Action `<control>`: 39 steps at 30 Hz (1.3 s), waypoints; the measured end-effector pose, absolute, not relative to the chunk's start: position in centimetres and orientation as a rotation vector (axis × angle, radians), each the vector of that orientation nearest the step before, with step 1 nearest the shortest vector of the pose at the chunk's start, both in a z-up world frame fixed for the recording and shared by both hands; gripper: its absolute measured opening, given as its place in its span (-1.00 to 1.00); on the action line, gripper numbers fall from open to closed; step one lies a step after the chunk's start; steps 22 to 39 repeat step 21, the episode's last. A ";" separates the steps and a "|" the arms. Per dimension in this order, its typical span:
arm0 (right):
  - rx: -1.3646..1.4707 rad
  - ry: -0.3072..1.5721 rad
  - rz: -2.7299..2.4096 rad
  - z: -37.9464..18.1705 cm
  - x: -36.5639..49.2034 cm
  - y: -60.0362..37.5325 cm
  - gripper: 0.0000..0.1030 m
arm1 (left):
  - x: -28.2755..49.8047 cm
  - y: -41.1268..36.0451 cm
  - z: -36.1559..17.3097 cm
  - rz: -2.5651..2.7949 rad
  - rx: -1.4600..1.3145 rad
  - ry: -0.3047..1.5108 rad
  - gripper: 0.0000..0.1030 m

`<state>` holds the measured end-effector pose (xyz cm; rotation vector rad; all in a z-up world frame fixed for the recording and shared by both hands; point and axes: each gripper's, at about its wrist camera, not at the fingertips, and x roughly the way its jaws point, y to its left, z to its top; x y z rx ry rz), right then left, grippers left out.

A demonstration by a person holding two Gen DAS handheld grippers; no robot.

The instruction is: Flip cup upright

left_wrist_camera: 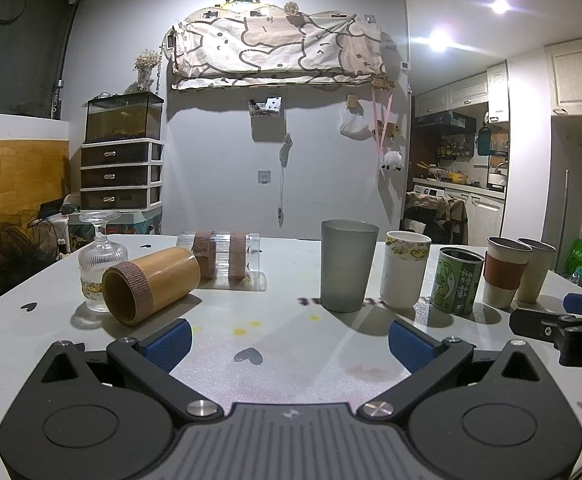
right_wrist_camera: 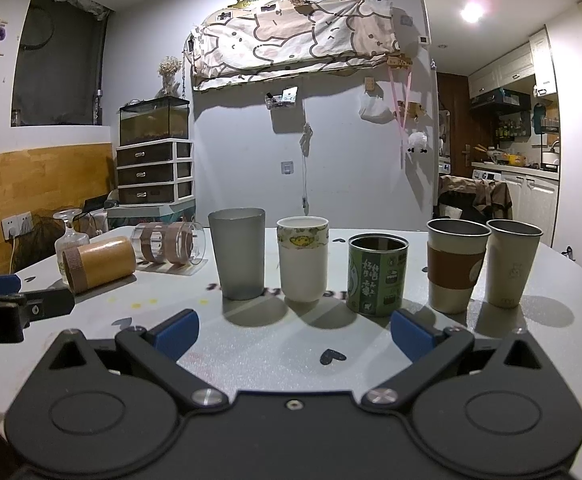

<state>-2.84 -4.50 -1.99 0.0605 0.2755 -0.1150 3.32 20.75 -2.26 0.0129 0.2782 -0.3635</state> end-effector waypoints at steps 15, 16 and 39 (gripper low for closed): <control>0.060 0.275 -0.115 -1.9 -2.8 -4.5 1.00 | 3.2 20.6 -2.4 -0.363 0.013 0.282 1.00; 0.060 0.276 -0.115 -1.9 -2.8 -4.5 1.00 | 3.1 20.7 -2.4 -0.363 0.014 0.281 1.00; 0.060 0.276 -0.115 -1.9 -2.8 -4.5 1.00 | 3.2 20.7 -2.4 -0.361 0.013 0.282 1.00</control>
